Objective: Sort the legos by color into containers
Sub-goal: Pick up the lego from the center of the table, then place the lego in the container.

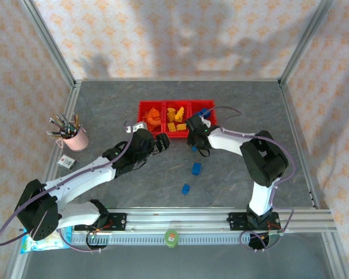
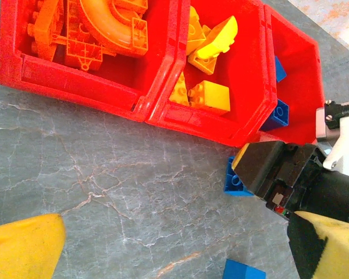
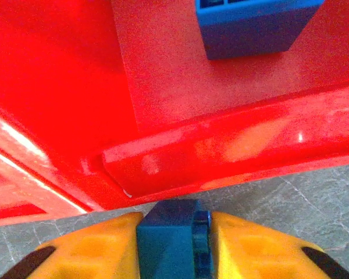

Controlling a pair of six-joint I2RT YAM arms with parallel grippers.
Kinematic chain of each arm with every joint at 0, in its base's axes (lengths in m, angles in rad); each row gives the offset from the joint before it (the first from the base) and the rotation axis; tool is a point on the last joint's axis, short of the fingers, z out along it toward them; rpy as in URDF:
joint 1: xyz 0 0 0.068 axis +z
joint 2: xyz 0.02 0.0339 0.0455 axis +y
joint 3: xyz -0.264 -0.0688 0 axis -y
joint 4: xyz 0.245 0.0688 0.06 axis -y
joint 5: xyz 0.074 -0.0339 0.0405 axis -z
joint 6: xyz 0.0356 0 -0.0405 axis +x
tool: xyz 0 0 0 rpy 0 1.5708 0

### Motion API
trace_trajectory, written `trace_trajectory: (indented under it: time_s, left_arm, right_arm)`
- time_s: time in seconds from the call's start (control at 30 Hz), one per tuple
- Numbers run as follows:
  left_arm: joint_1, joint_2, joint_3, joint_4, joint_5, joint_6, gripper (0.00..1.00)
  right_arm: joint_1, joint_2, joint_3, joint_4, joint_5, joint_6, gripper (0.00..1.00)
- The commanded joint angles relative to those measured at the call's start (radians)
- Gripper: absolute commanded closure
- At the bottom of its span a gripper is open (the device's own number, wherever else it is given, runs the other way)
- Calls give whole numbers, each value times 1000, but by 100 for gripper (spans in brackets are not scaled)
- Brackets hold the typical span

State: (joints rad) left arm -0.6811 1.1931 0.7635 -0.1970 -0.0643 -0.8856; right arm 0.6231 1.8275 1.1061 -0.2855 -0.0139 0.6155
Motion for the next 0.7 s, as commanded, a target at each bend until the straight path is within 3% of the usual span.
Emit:
trace_trajectory:
  time_s: [0.0,0.13,0.37,0.53,0.67]
  left_arm:
    - [-6,-17,5,-1,-25,2,1]
    - [-6,-17,16,-2,-25,10,1]
    - [-5,-14,54,-15,-21,40,1]
    - [18,15,109,-39,-7,75,1]
    - [36,39,141,-33,17,99,1]
  right_arm:
    - [7,-64,-33,5,42,-22,72]
    - [7,-119,-57,-12,41,-41,79]
    - [4,-279,-68,-60,34,-68,80]
    - [-79,-346,-35,-77,-24,-98,79]
    - [-146,-295,44,-98,-34,-151,78]
